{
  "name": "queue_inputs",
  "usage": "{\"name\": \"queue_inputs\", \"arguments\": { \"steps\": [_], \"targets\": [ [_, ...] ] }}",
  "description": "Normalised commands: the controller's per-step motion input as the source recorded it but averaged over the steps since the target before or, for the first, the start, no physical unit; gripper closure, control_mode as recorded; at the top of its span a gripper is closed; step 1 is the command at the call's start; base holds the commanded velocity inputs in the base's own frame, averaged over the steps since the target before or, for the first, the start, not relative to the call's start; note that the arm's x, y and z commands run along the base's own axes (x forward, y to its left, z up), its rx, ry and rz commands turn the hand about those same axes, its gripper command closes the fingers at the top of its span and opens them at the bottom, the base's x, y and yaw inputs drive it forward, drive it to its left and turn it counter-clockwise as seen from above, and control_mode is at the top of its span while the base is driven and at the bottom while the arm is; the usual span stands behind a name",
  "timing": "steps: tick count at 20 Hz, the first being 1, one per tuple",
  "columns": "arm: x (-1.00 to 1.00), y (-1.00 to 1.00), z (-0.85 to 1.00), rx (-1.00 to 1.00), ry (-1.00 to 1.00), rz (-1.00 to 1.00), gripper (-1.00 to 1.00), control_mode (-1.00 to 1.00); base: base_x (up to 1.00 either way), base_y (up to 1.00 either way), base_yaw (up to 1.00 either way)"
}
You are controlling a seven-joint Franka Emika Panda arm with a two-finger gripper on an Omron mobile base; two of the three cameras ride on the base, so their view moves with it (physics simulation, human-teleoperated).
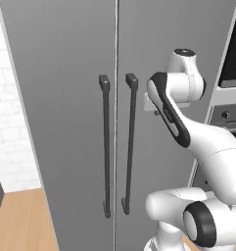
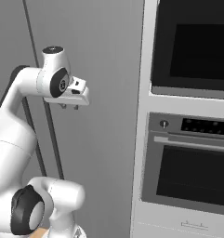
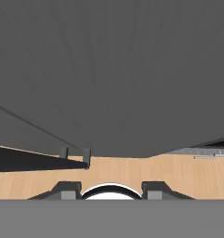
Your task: Take the strawberry from the fridge and place it on top of the pancake, located on the dining counter.
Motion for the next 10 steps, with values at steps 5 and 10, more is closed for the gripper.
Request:
{"name": "queue_inputs", "arguments": {
  "steps": [5, 10],
  "targets": [
    [0.0, 0.0, 0.0, 0.0, 0.0, 0.0, -1.0, 1.0, -0.04, 0.06, -0.03],
    [0.0, 0.0, 0.0, 0.0, 0.0, 0.0, -1.0, 1.0, -0.61, 0.02, -0.09]
  ]
}}
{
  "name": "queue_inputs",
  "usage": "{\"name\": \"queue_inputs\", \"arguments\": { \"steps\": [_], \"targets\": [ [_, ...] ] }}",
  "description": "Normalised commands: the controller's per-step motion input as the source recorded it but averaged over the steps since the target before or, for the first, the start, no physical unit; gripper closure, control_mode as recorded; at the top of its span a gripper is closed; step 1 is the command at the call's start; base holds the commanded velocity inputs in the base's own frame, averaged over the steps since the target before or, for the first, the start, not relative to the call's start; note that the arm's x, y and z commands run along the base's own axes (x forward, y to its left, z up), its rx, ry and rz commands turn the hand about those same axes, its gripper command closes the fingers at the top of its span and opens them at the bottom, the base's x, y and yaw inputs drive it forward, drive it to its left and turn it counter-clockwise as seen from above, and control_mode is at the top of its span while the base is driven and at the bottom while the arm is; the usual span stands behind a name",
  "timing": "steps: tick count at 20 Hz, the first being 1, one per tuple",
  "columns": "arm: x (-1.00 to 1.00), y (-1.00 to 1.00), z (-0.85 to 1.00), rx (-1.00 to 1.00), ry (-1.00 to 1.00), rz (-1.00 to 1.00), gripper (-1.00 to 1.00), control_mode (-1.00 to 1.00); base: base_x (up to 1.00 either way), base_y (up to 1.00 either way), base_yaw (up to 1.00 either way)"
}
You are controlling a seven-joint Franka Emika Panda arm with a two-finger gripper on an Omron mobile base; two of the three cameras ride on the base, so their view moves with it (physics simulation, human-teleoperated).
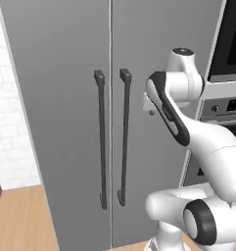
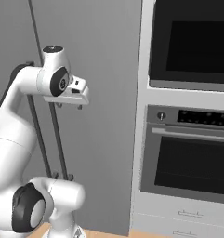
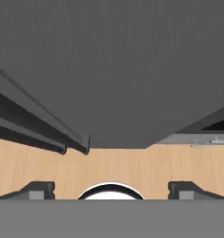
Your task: Take the strawberry from the fridge and place it on top of the pancake, located on the dining counter.
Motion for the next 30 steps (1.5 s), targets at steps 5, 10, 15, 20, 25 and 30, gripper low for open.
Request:
{"name": "queue_inputs", "arguments": {
  "steps": [5, 10, 15, 20, 25, 30],
  "targets": [
    [0.0, 0.0, 0.0, 0.0, 0.0, 0.0, -1.0, 1.0, -0.64, 0.38, -0.05],
    [0.0, 0.0, 0.0, 0.0, 0.0, 0.0, -1.0, 1.0, -0.12, 0.73, 0.0],
    [0.0, 0.0, 0.0, 0.0, 0.0, 0.0, -1.0, 1.0, 0.0, 0.41, 0.0],
    [0.0, 0.0, 0.0, 0.0, 0.0, 0.0, -1.0, 1.0, -0.13, 0.06, 0.0],
    [0.0, 0.0, 0.0, 0.0, 0.0, 0.0, -1.0, 1.0, -0.42, 0.0, 0.0],
    [0.0, 0.0, 0.0, 0.0, 0.0, 0.0, -1.0, 1.0, -0.52, 0.0, 0.0]
  ]
}}
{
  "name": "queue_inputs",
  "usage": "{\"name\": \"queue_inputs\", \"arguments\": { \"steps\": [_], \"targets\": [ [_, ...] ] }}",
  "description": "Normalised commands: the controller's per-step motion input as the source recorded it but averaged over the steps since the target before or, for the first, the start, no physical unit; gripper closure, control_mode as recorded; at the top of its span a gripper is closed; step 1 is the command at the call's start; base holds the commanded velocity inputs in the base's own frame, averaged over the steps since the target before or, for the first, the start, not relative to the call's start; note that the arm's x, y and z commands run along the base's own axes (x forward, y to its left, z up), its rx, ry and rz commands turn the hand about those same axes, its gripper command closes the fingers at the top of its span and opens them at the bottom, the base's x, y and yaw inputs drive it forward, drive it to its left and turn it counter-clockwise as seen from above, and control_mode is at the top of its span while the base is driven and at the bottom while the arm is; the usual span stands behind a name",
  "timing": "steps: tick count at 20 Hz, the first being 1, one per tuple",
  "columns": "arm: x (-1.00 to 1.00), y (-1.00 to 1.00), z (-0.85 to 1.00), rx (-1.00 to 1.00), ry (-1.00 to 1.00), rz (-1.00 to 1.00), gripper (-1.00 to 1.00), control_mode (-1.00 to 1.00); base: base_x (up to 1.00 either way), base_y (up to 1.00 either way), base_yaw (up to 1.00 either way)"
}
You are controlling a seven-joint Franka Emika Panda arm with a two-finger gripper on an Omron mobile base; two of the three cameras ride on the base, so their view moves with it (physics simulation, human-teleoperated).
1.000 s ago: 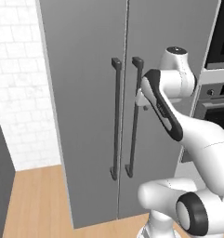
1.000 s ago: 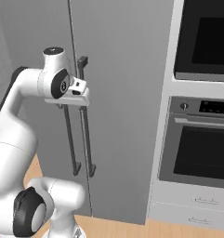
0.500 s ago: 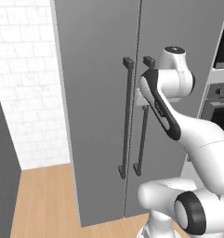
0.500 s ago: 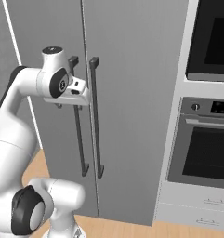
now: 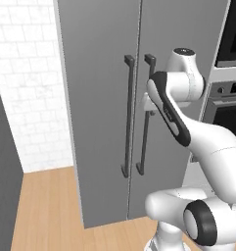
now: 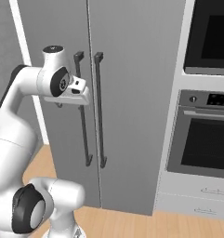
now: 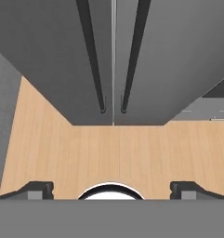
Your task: Take the strawberry from the fridge and place it on top of the pancake, located on the dining counter.
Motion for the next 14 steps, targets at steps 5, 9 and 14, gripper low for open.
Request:
{"name": "queue_inputs", "arguments": {
  "steps": [5, 9, 14],
  "targets": [
    [0.0, 0.0, 0.0, 0.0, 0.0, 0.0, -1.0, -1.0, -0.1, 0.0, 0.0],
    [0.1, -0.13, -0.08, 0.0, -0.12, 0.01, -1.0, -1.0, 0.0, 0.0, 0.0],
    [0.38, -0.25, -0.16, 0.0, -0.33, 0.0, -1.0, -1.0, 0.0, 0.0, 0.0]
  ]
}}
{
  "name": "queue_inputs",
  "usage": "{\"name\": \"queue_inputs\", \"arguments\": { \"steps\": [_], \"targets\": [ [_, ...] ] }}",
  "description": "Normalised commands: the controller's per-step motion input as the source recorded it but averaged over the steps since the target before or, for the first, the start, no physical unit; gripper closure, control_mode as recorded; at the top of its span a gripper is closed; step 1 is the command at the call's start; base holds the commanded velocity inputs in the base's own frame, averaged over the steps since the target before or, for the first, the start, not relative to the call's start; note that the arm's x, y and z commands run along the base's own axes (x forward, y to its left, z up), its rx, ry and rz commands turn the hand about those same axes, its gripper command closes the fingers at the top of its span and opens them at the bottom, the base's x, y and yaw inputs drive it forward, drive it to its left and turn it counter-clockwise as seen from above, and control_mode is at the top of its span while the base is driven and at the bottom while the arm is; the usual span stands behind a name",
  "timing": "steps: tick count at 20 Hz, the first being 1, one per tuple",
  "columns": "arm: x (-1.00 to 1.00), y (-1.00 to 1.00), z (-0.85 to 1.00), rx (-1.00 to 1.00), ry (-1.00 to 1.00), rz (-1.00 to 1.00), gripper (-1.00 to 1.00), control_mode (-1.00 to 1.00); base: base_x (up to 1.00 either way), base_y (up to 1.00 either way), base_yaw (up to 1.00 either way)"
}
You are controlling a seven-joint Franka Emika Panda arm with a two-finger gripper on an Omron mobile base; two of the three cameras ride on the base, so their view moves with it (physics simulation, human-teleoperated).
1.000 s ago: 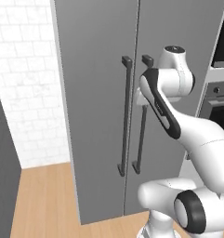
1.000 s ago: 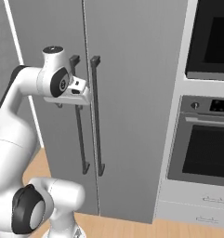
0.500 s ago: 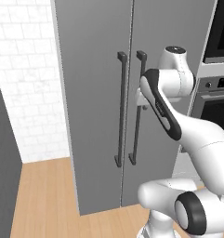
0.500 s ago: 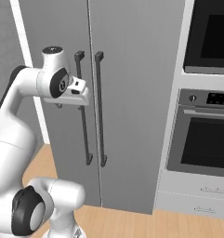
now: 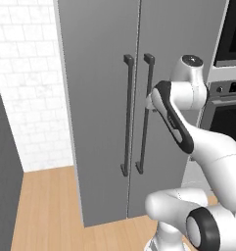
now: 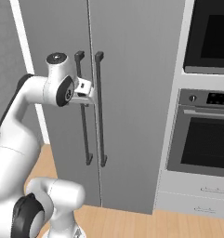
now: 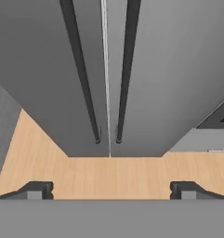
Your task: Take the strawberry from the fridge and place it on top of the pancake, located on the dining counter.
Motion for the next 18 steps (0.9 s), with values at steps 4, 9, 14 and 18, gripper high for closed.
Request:
{"name": "queue_inputs", "arguments": {
  "steps": [4, 9, 14, 18],
  "targets": [
    [0.83, -0.48, -0.02, 0.1, -0.04, 0.06, -1.0, -1.0, 0.0, 0.0, 0.0],
    [0.43, 0.01, -0.01, 0.0, -0.01, 0.0, -1.0, -1.0, 0.0, 0.0, 0.0],
    [0.69, 0.09, -0.16, 0.0, -0.06, -0.03, -1.0, -1.0, 0.0, 0.0, 0.0],
    [0.96, -0.03, -0.19, 0.0, -0.01, -0.05, -1.0, -1.0, 0.0, 0.0, 0.0]
  ]
}}
